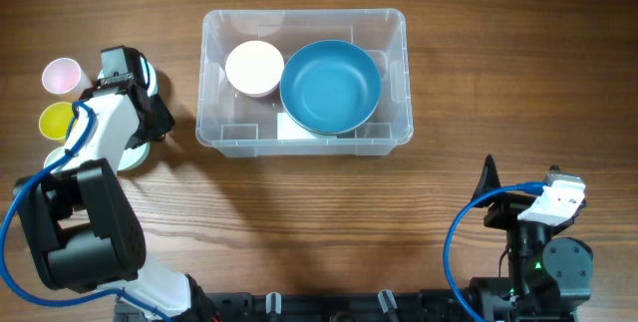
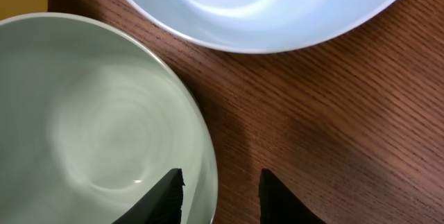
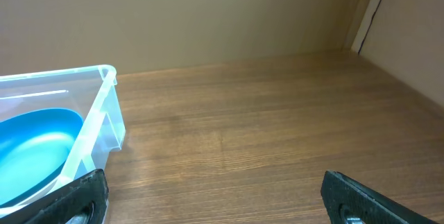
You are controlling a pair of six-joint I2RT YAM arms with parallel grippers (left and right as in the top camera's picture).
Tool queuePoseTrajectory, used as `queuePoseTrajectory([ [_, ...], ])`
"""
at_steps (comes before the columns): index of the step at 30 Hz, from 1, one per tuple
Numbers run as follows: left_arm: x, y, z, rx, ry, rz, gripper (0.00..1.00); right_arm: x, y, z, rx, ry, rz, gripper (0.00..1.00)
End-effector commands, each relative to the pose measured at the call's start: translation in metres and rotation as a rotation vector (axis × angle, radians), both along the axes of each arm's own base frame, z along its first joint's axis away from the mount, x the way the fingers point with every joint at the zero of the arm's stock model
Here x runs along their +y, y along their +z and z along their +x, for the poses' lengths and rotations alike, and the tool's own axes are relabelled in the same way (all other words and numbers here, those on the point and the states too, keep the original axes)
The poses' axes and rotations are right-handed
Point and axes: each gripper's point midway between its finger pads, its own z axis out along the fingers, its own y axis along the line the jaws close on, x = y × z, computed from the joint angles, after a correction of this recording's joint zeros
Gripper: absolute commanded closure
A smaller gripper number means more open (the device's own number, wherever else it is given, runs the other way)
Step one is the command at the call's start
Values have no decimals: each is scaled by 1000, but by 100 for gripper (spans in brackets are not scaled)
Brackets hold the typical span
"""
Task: Pack container
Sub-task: 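Grasp the rim of the mint green bowl with the left gripper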
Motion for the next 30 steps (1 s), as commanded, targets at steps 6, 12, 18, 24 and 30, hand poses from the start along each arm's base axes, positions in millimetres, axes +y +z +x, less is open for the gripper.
queuePoseTrajectory([
  [6, 1, -5, -3, 14, 3, -8, 83, -1, 5, -1, -11, -5, -12, 0],
  [12, -1, -6, -7, 30, 1, -12, 96, -1, 5, -1, -11, -5, -12, 0],
  [18, -14, 7, -3, -25, 37, -86, 96, -1, 5, -1, -11, -5, -12, 0],
  [24, -46, 68, 23, -226, -47, -201, 96, -1, 5, -1, -11, -5, -12, 0],
  [30, -85, 169, 31, -476, -182, -195, 96, -1, 5, -1, -11, -5, -12, 0],
])
